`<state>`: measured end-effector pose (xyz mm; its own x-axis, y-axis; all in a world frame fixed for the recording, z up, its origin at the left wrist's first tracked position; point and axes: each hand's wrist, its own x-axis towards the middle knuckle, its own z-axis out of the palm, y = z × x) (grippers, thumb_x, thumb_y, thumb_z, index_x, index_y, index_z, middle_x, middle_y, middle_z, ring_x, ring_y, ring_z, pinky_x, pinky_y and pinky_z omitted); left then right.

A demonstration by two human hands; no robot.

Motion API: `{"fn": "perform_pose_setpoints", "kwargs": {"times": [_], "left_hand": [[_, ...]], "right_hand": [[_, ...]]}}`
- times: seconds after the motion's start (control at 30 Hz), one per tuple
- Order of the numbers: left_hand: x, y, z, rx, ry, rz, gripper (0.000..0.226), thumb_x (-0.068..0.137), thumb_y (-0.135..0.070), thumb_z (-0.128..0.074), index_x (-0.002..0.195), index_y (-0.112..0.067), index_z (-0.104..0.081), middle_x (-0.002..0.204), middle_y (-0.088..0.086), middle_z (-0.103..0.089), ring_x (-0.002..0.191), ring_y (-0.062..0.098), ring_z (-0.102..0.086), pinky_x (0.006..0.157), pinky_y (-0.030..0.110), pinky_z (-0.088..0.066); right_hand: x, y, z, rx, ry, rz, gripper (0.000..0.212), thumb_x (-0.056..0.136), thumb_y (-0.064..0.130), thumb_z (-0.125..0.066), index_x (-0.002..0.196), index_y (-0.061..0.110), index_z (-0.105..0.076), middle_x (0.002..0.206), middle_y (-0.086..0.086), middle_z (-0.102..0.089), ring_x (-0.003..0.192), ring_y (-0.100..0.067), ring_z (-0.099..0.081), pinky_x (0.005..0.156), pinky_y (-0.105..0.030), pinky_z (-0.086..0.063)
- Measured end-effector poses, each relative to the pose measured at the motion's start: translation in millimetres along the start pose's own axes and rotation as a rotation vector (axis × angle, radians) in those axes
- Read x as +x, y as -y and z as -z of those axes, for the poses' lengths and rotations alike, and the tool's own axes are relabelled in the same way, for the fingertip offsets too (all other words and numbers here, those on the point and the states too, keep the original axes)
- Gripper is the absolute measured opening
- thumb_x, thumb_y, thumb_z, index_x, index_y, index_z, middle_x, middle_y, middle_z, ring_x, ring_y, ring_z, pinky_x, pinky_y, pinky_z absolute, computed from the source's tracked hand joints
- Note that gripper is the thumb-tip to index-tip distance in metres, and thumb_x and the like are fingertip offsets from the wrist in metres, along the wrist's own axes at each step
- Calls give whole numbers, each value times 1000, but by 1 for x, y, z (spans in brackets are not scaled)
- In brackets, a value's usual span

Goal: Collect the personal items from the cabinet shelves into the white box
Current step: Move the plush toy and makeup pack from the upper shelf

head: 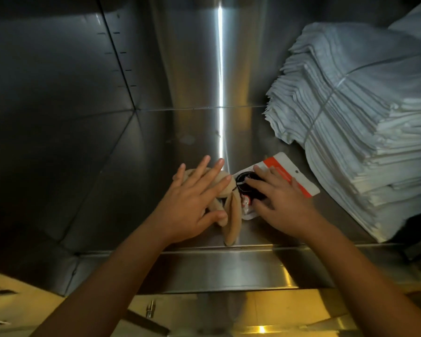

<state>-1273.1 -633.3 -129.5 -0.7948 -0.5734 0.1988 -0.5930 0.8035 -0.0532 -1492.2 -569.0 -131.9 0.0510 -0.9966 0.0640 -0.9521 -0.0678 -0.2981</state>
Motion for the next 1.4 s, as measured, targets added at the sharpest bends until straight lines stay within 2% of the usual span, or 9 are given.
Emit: {"fn": "perform_pose_setpoints", "kwargs": {"times": [0.07,0.17,0.27,0.47,0.67,0.77,1.0,1.2,1.4], "left_hand": [[4,8,-3,24,34,-9,59,90,-57,-15,138,-39,13,144,-15,32,132,8,33,105,39,22],[11,10,-12,65,74,36,62,94,-48,-27,135,-39,19,137,-10,42,128,9,39,108,41,15],[16,4,-19,14,66,109,62,94,-47,-29,139,-36,13,137,-6,43,130,13,31,110,42,8],[18,-7,-28,-59,25,345,56,98,-36,-26,146,-28,3,142,0,35,134,16,25,110,47,1],[14,4,-25,20,48,603,57,98,-43,-18,147,-17,-7,153,8,18,140,23,14,111,50,-2],[8,10,-24,102,65,630,59,97,-46,-13,147,-15,-4,154,9,14,141,23,13,111,49,0],[-13,37,-20,168,89,706,63,95,-48,-9,146,-11,-1,154,8,11,141,22,13,111,51,1],[-26,61,-18,92,28,745,79,83,-59,3,147,-13,-7,156,5,6,141,20,10,110,51,3],[-34,61,-23,75,-45,606,67,89,-55,-10,145,-20,-22,156,4,-5,142,21,4,110,50,0]], "right_hand": [[1,13,-5,-9,-70,-95,54,94,48,-34,144,34,-21,156,5,-5,142,-23,1,111,-53,1],[10,25,-16,-23,-49,-232,64,90,62,-22,146,33,-10,156,-4,1,141,-30,5,109,-57,0],[20,29,-32,-56,-2,-270,69,87,66,-19,146,33,-6,156,-5,4,140,-36,10,107,-61,-2],[33,25,-43,-87,-41,-152,69,85,69,-21,145,37,-11,156,2,-1,139,-38,8,105,-64,-4],[45,25,-39,-13,25,96,69,80,71,-27,142,42,-21,155,9,-7,141,-30,5,107,-62,-5],[52,33,-40,-23,38,235,69,79,71,-34,141,44,-23,155,10,-11,142,-27,1,106,-63,-9],[72,53,-40,29,169,415,67,83,60,-49,142,42,-21,154,13,-10,141,-25,9,109,-61,0],[81,73,-51,0,195,534,79,83,60,-48,144,41,-1,155,13,-7,141,-25,11,108,-59,4],[83,79,-53,19,200,592,79,82,60,-50,146,34,-12,155,8,-13,142,-23,8,111,-59,-1]]}}
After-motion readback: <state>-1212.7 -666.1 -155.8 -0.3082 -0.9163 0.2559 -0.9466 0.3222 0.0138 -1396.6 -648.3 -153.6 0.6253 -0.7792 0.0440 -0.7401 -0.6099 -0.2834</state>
